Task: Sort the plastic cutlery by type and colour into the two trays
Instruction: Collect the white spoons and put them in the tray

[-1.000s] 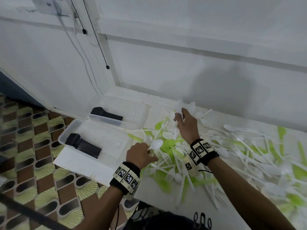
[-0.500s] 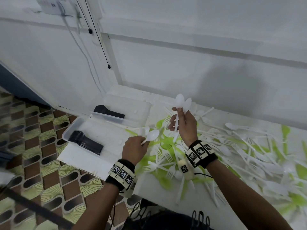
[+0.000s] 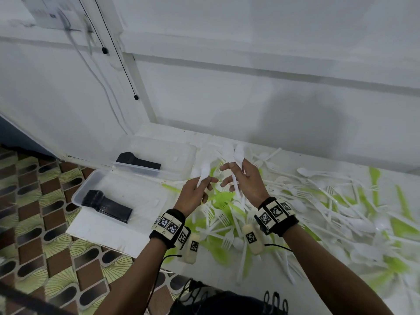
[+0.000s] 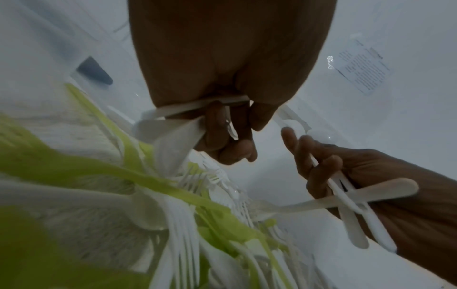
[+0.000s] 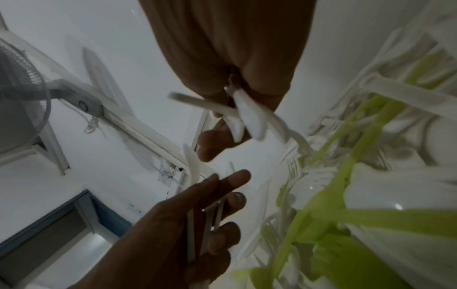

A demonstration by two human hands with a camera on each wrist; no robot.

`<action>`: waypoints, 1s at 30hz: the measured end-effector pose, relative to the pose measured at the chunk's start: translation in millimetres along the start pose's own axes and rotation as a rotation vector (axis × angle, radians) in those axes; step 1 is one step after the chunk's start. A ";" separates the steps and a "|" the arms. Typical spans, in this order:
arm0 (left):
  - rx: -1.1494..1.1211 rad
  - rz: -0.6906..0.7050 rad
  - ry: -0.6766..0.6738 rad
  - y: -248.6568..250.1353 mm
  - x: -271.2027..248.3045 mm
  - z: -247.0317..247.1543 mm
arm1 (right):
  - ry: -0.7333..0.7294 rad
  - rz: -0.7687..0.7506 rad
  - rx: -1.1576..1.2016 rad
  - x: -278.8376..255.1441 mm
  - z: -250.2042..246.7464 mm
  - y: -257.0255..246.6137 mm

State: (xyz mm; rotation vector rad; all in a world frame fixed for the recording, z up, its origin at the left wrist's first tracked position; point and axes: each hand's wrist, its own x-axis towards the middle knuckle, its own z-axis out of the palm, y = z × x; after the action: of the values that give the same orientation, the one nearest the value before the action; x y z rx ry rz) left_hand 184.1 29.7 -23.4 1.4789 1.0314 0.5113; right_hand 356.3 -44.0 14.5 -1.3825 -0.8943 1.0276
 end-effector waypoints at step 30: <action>1.060 0.151 -0.105 2.1 53.7 27.8 | 0.220 0.110 -0.088 -47.7 -46.4 32.9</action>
State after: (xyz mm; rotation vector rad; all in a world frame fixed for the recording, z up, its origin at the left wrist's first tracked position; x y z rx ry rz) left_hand 234.5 58.6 -40.2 2.4904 1.1685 -0.0684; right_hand 382.9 -106.6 -15.2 -1.5997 -0.7138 0.9053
